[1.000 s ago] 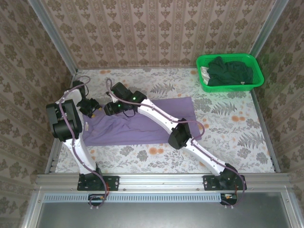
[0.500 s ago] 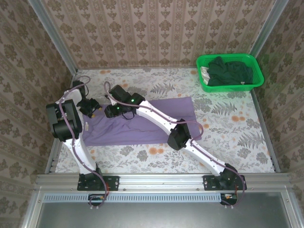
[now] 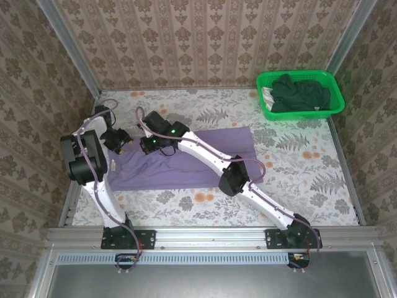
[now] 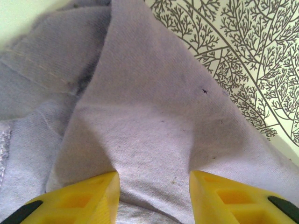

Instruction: Fold and stack the t-shirts

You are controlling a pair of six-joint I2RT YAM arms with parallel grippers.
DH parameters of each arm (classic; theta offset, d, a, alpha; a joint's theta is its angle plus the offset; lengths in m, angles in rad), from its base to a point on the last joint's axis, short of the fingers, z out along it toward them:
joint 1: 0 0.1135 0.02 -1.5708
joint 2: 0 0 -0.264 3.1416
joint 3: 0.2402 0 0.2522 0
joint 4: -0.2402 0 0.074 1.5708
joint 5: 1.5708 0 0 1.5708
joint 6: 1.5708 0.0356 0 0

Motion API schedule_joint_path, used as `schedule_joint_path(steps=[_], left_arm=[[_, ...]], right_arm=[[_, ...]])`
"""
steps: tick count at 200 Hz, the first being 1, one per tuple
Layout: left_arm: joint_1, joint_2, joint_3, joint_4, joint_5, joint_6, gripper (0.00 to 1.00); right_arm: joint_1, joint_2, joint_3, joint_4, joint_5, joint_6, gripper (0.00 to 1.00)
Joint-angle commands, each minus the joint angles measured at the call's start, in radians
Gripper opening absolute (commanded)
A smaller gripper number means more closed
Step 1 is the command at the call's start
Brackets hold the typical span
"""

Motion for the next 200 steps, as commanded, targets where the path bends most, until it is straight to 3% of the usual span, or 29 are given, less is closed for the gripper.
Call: schedule_joint_path(steps=[1, 38, 93, 131, 200], left_arm=[[-0.001, 0.014, 0.012, -0.013, 0.001, -0.008, 0.44], [0.001, 0.013, 0.012, -0.011, 0.003, -0.008, 0.44], [0.009, 0.016, 0.012, -0.011, 0.003, -0.007, 0.44], [0.011, 0.018, 0.013, -0.011, 0.002, -0.007, 0.44], [0.019, 0.018, 0.017, -0.013, 0.006, -0.007, 0.44]], right_arm=[[0.005, -0.011, -0.002, 0.0, -0.023, -0.032, 0.0], [0.006, -0.04, 0.017, -0.071, -0.074, -0.091, 0.0], [0.003, -0.026, 0.147, -0.336, -0.139, -0.252, 0.0], [0.007, -0.034, 0.141, -0.394, -0.195, -0.259, 0.0], [0.015, -0.073, 0.049, -0.478, -0.175, -0.283, 0.0]])
